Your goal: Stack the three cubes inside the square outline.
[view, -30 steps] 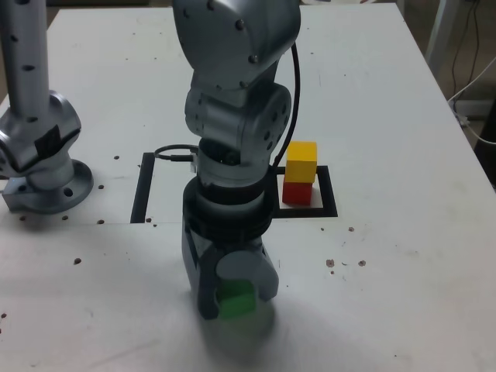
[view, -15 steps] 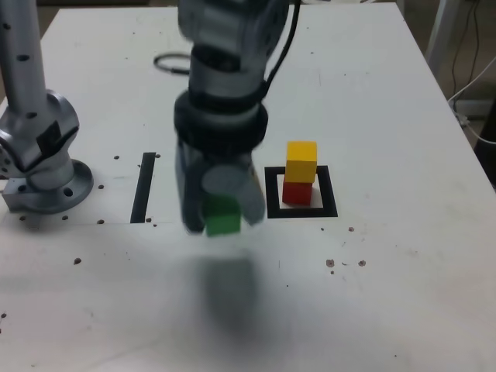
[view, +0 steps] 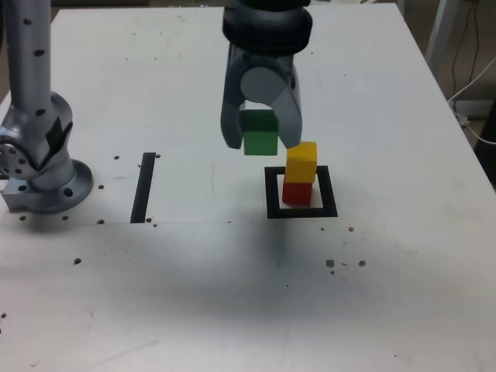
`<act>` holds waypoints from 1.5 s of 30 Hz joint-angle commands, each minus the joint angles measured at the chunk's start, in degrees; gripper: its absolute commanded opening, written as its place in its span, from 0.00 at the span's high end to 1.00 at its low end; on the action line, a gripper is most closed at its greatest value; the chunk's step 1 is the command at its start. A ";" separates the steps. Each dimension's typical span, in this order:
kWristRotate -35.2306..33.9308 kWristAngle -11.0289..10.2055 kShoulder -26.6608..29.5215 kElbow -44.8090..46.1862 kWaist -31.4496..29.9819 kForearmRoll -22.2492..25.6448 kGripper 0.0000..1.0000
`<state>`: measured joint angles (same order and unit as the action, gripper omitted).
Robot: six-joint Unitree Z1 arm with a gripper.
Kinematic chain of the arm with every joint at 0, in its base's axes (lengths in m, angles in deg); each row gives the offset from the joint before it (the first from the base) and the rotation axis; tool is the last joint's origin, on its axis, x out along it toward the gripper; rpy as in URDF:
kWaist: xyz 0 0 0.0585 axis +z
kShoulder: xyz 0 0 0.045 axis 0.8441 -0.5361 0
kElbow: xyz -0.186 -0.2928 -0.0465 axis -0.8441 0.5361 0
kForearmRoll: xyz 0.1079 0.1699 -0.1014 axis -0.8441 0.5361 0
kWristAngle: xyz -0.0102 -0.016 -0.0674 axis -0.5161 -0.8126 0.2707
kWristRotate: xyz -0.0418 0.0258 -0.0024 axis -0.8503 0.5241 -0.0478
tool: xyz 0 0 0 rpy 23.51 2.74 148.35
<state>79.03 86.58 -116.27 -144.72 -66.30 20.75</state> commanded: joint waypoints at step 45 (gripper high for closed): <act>-3.93 -1.00 -7.02 -3.41 5.05 -4.37 0.78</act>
<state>75.00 85.47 -122.96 -148.26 -61.43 16.42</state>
